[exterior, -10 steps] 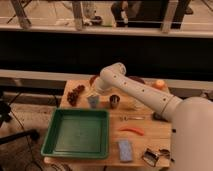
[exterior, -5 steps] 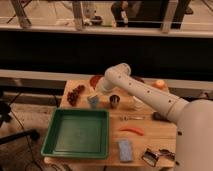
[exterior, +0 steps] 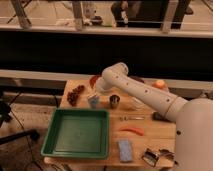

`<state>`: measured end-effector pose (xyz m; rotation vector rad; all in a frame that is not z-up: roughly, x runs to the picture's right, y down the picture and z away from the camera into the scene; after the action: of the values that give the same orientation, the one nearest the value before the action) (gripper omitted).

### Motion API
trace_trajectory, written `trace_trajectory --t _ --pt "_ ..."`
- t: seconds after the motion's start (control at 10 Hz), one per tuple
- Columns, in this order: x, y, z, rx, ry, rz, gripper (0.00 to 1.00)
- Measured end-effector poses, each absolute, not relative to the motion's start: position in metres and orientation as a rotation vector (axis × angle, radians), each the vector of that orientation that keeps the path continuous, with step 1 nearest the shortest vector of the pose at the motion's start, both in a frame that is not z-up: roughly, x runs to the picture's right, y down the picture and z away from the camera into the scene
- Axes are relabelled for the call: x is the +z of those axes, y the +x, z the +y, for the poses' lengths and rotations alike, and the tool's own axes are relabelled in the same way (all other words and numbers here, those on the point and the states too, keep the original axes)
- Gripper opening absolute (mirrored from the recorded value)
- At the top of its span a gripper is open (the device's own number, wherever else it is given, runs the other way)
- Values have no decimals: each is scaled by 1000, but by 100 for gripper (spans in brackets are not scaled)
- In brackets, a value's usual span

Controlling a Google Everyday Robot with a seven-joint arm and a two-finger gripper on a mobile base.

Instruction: Place banana in plastic cup

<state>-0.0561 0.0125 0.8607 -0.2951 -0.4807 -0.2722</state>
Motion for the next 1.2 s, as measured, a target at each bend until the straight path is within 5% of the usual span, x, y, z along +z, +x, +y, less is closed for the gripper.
trace_trajectory --t 0.6,1.2 --pt "845 -75 4 -298 -258 -526 0" --pt "859 -71 13 -279 -301 -547 0"
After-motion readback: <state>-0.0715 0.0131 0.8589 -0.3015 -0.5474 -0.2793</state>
